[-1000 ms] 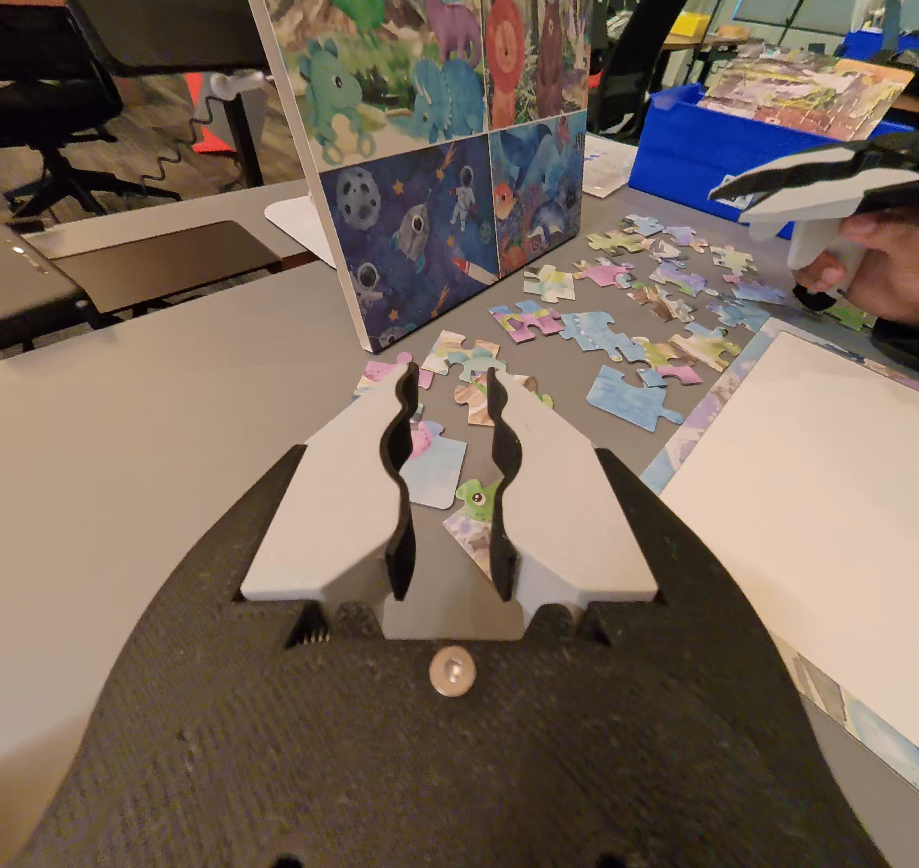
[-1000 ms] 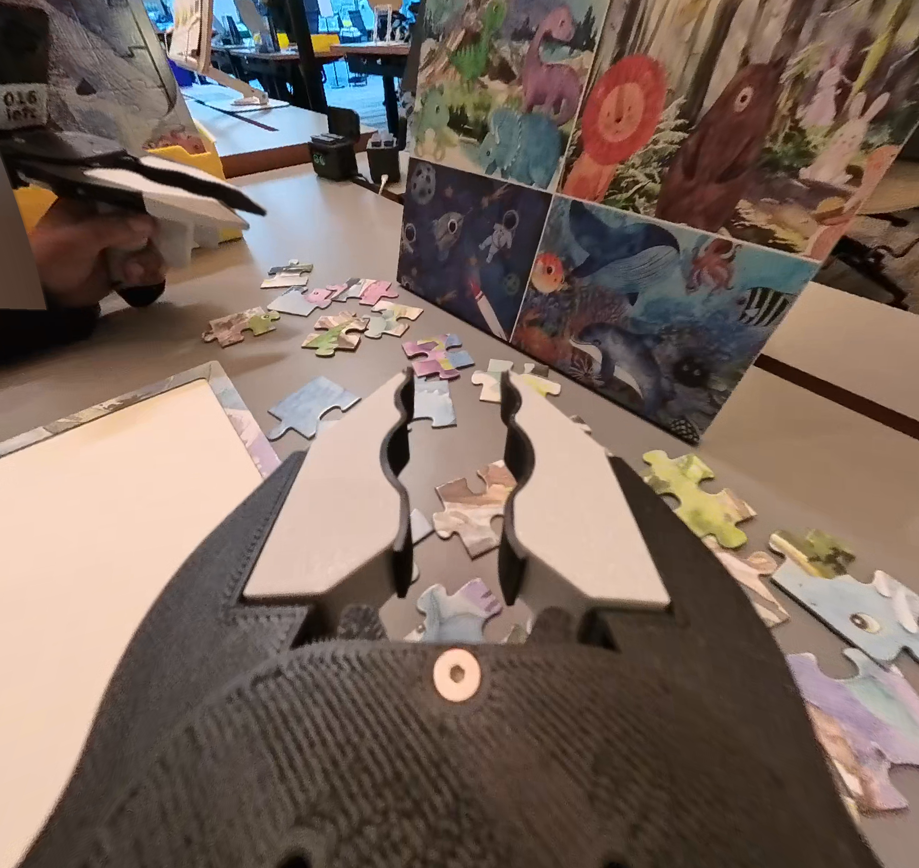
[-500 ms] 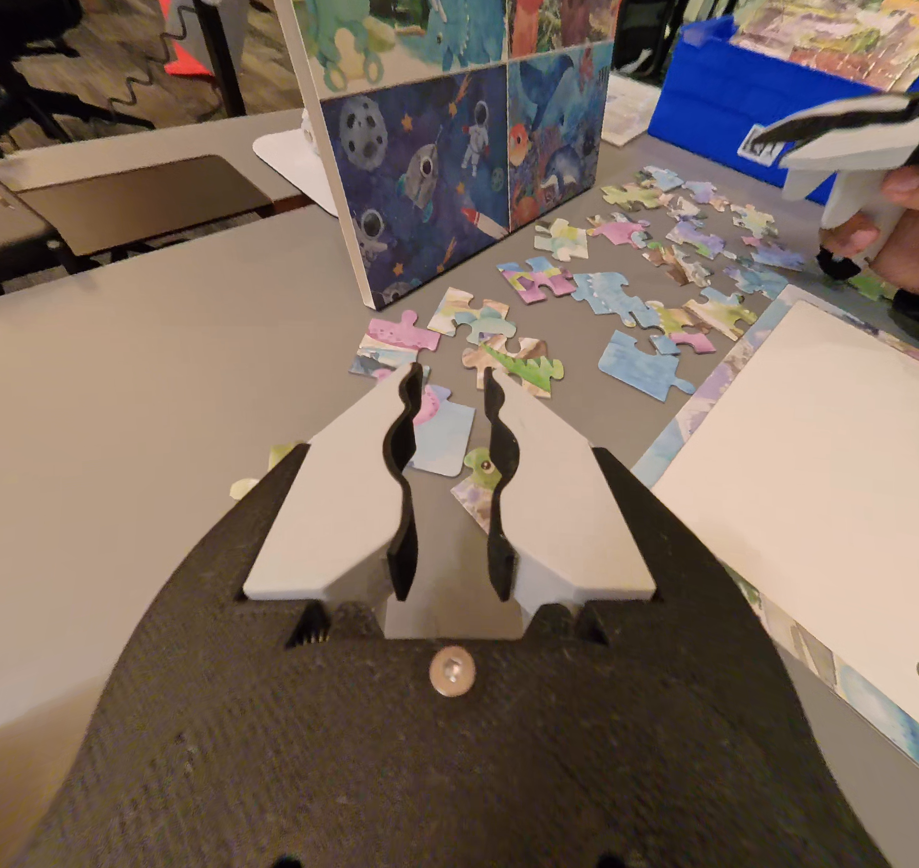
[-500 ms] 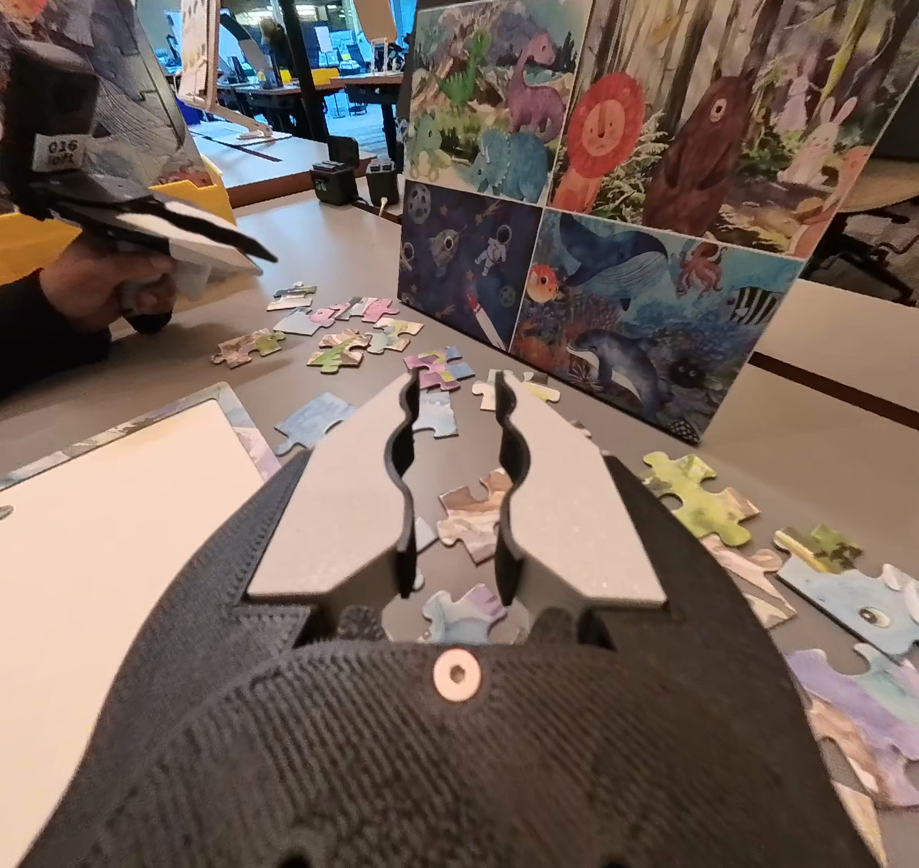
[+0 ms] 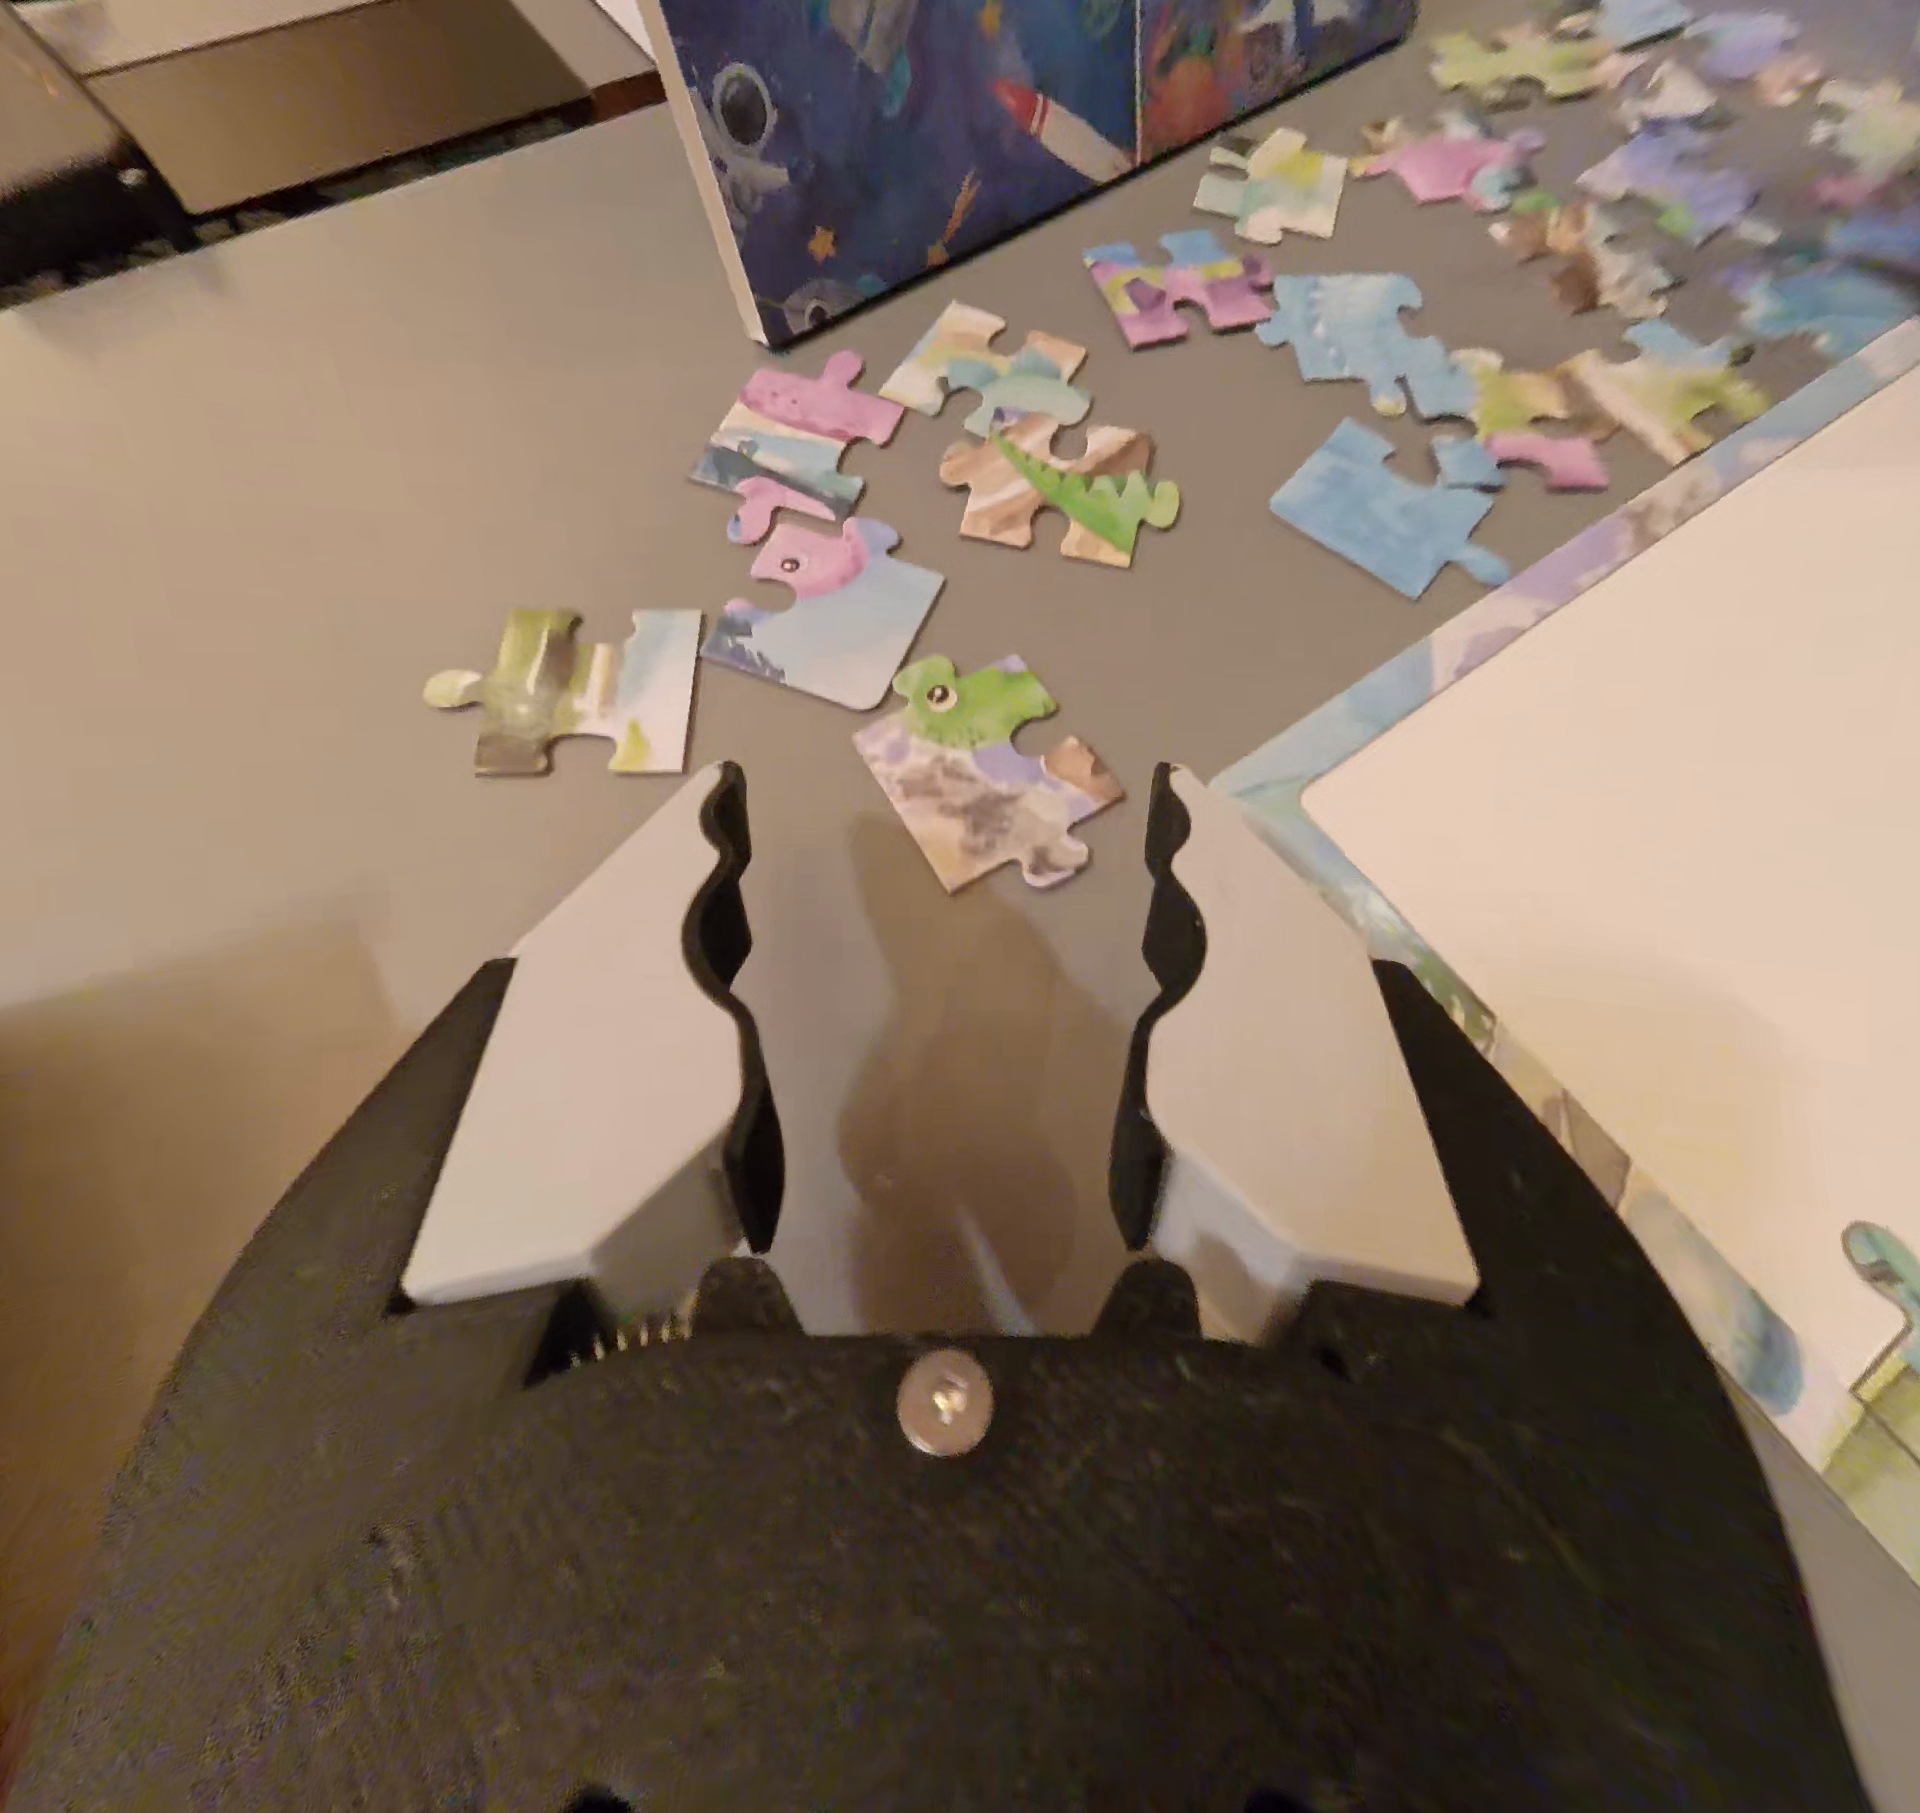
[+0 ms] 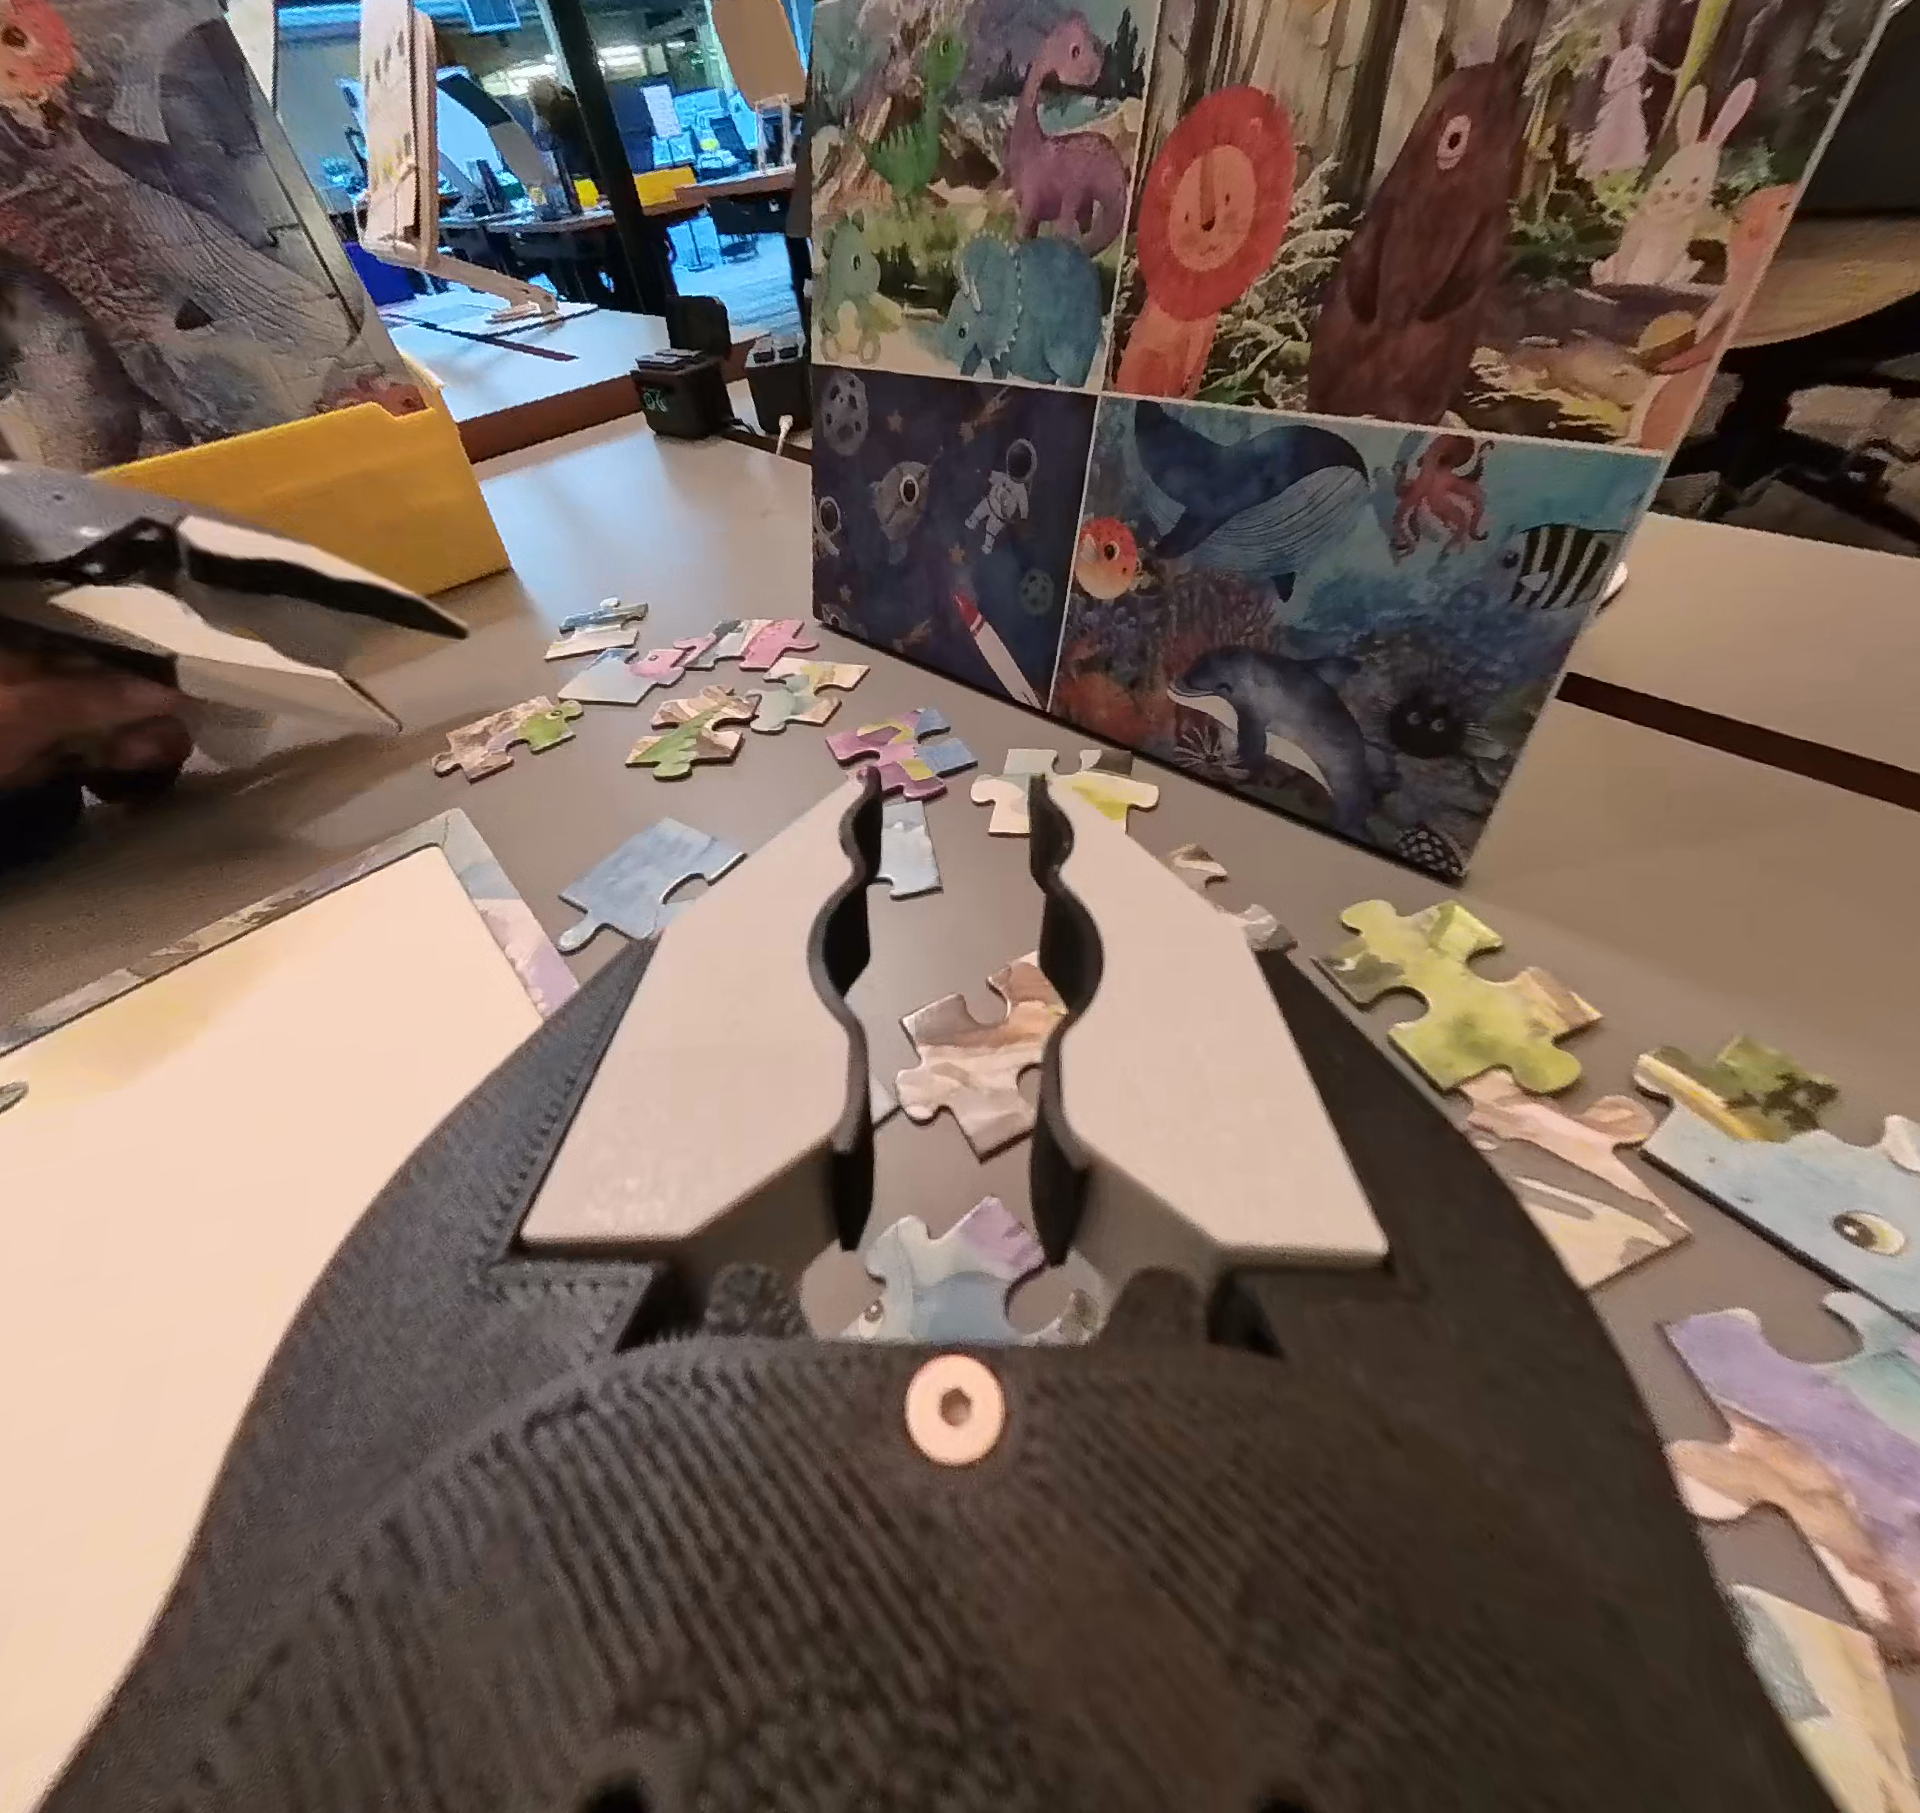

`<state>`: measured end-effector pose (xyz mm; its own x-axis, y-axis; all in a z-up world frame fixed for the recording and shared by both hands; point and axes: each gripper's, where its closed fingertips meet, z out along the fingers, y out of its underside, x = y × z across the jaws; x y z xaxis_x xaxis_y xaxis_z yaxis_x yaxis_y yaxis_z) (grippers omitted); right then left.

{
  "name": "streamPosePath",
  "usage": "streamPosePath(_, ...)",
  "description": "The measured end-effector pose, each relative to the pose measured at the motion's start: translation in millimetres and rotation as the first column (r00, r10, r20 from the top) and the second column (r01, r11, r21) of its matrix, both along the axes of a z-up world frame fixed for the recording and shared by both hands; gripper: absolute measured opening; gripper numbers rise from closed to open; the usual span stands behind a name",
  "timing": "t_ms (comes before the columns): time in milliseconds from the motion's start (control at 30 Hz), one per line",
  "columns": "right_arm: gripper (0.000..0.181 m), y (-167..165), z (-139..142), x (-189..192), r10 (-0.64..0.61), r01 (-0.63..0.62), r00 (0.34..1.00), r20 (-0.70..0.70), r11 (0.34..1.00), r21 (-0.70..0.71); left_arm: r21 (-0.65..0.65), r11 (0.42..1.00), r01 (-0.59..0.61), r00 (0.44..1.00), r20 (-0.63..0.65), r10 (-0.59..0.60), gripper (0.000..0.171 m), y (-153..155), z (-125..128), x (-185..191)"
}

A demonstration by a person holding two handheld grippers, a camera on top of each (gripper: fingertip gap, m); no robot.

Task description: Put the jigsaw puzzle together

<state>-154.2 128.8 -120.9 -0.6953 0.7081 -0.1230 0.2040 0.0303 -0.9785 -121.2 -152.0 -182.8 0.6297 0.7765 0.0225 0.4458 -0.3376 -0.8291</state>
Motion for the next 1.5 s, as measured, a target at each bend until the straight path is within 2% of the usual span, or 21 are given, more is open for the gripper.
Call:
streamPosePath(167, 0.026, 3.5, 2.1, -0.8, -0.022, 0.022, 1.0, -0.01, 1.0, -0.016, -0.085, 0.996, -0.014, 0.998, 0.061, 0.02, 0.076, 1.5, -15.6, 10.1)
streamPosePath(300, 0.025, 4.8, 3.7, -0.5, -0.03, 0.03, 0.999, -0.01, 0.999, -0.033, -0.123, 0.992, 0.028, 0.988, 0.153, -0.009, 0.076, 5.5, -30.6, 12.7)
streamPosePath(400, 0.025, 4.7, 4.0, -0.3, -0.031, 0.03, 0.999, -0.011, 0.999, -0.036, -0.134, 0.991, 0.028, 0.99, 0.143, -0.009, 0.075, 5.8, -30.5, 12.4)
streamPosePath(533, 0.025, 1.9, 3.8, 0.7, -0.023, 0.022, 1.0, -0.012, 0.999, -0.032, -0.123, 0.991, 0.049, 0.99, 0.14, -0.031, 0.048, 8.1, -28.9, 15.2)
streamPosePath(833, 0.025, -4.6, 5.4, 4.3, 0.008, -0.009, 1.0, -0.011, 0.999, -0.052, -0.078, 0.996, 0.039, 0.987, 0.158, -0.027, 0.027, 5.8, -26.7, 16.2)
streamPosePath(1133, 0.024, -4.6, 6.0, 4.7, 0.01, -0.011, 1.0, -0.013, 0.999, -0.052, -0.082, 0.993, -0.08, 0.985, 0.145, 0.091, 0.029, -13.0, -25.4, 6.1)
streamPosePath(1367, 0.025, -5.8, 8.2, 5.9, 0.017, -0.018, 1.0, -0.013, 0.998, -0.063, -0.028, 0.995, -0.091, 0.992, 0.09, 0.093, 0.055, -13.8, -13.7, 4.3)
streamPosePath(1500, 0.025, -7.4, 5.1, 5.9, 0.024, -0.024, 1.0, -0.005, 0.998, -0.053, -0.058, 0.996, -0.062, 0.995, 0.076, 0.066, 0.06, -8.4, -15.0, 5.9)
